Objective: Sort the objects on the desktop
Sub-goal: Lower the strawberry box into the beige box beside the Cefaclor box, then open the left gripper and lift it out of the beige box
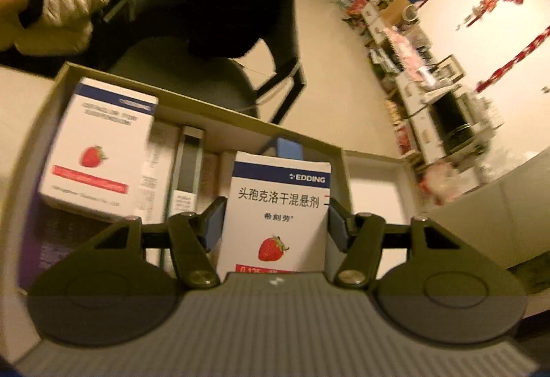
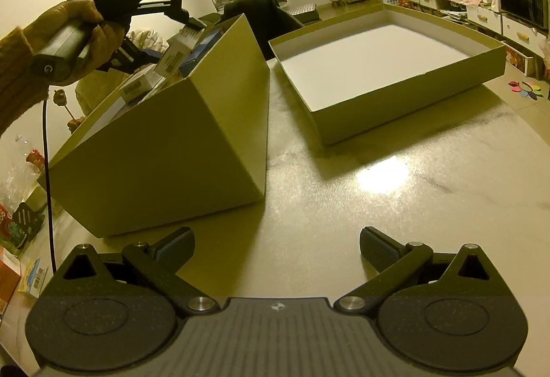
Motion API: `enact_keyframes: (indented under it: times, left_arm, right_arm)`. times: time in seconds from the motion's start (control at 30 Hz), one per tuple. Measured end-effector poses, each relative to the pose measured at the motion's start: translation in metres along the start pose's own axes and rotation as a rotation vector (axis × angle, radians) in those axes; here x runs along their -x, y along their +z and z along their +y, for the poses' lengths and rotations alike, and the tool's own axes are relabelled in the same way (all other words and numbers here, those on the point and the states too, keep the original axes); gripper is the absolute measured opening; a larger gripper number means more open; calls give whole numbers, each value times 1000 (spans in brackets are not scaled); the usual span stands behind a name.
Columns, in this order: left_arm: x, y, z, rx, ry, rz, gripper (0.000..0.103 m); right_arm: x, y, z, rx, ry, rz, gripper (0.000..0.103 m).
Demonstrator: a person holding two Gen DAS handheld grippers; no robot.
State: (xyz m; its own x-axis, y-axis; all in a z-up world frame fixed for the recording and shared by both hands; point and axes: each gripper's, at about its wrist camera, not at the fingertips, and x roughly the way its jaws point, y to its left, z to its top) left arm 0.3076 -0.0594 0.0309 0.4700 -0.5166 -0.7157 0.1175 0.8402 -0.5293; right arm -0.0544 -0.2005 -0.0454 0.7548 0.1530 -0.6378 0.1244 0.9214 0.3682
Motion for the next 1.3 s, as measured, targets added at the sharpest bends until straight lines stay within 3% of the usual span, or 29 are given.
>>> enact_keyframes:
  times: [0.07, 0.33, 0.77, 1.03, 1.13, 1.2, 1.3]
  left_arm:
    - [-2, 2, 3, 17, -27, 1, 59]
    - [-5, 2, 3, -10, 74, -44, 59]
    - [-10, 5, -3, -41, 104, -36, 61]
    - [3, 6, -3, -50, 94, -72, 75]
    - [11, 6, -4, -77, 88, -88, 70]
    - [16, 5, -5, -95, 85, -93, 55]
    - [20, 1, -6, -130, 87, -85, 50]
  right_arm:
    - [0, 0, 0, -2, 1, 0, 103]
    - [1, 0, 0, -2, 1, 3, 103]
    - [3, -1, 5, 2, 3, 7, 103]
    - [4, -1, 6, 5, 1, 6, 103]
    - [3, -1, 7, 6, 2, 7, 103]
    - [4, -1, 8, 10, 7, 6, 103]
    - [4, -1, 11, 16, 12, 4, 103]
